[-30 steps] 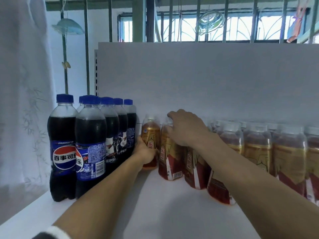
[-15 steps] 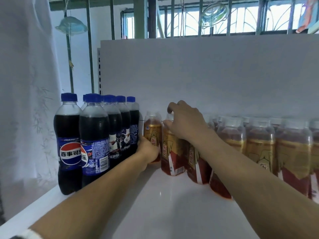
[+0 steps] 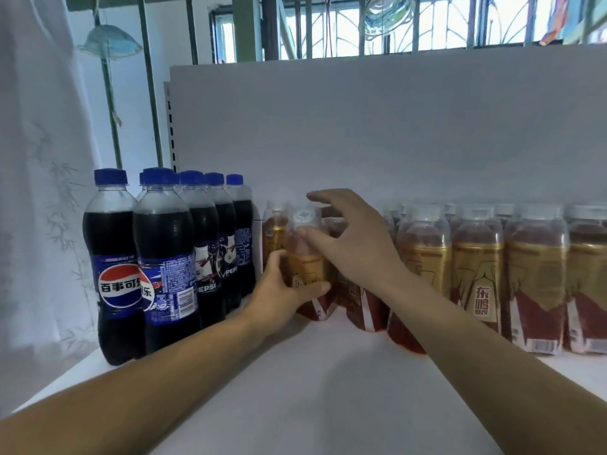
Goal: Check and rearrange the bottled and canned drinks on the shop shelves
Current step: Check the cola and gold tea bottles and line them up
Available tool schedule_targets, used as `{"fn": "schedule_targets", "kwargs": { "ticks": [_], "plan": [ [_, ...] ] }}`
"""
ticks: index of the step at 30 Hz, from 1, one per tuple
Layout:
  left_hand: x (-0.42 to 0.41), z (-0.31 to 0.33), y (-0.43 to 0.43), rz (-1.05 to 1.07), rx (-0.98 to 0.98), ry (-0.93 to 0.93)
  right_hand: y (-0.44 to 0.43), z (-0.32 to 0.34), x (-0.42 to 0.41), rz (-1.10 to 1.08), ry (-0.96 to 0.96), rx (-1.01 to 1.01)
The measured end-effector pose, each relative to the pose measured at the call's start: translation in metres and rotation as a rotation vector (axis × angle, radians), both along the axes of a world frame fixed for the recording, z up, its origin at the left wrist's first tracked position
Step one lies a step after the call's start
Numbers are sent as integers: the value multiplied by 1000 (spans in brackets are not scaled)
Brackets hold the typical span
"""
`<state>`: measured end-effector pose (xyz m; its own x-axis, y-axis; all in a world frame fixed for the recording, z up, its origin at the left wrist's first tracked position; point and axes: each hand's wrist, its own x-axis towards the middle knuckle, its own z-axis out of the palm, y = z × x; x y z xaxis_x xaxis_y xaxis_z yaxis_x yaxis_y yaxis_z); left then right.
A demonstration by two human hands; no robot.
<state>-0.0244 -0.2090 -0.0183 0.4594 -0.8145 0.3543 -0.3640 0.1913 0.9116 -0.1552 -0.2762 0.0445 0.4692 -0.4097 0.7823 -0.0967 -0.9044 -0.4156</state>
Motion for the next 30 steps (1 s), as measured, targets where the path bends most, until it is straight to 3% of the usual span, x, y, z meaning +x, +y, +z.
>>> {"fn": "schedule_targets", "kwargs": {
  "ticks": [8,15,24,30],
  "plan": [
    [7,-5,13,-95,-108,-20,5,-19,-6,170,118,316],
    [-5,0,22,-212,-199,170,-2,-16,-3,283,-75,574],
    [-23,-2,30,-331,-108,194,8,-15,-1,295,-301,616],
    [-20,-4,29,-516,-60,384,7,-11,-7,713,-316,892]
  ]
}}
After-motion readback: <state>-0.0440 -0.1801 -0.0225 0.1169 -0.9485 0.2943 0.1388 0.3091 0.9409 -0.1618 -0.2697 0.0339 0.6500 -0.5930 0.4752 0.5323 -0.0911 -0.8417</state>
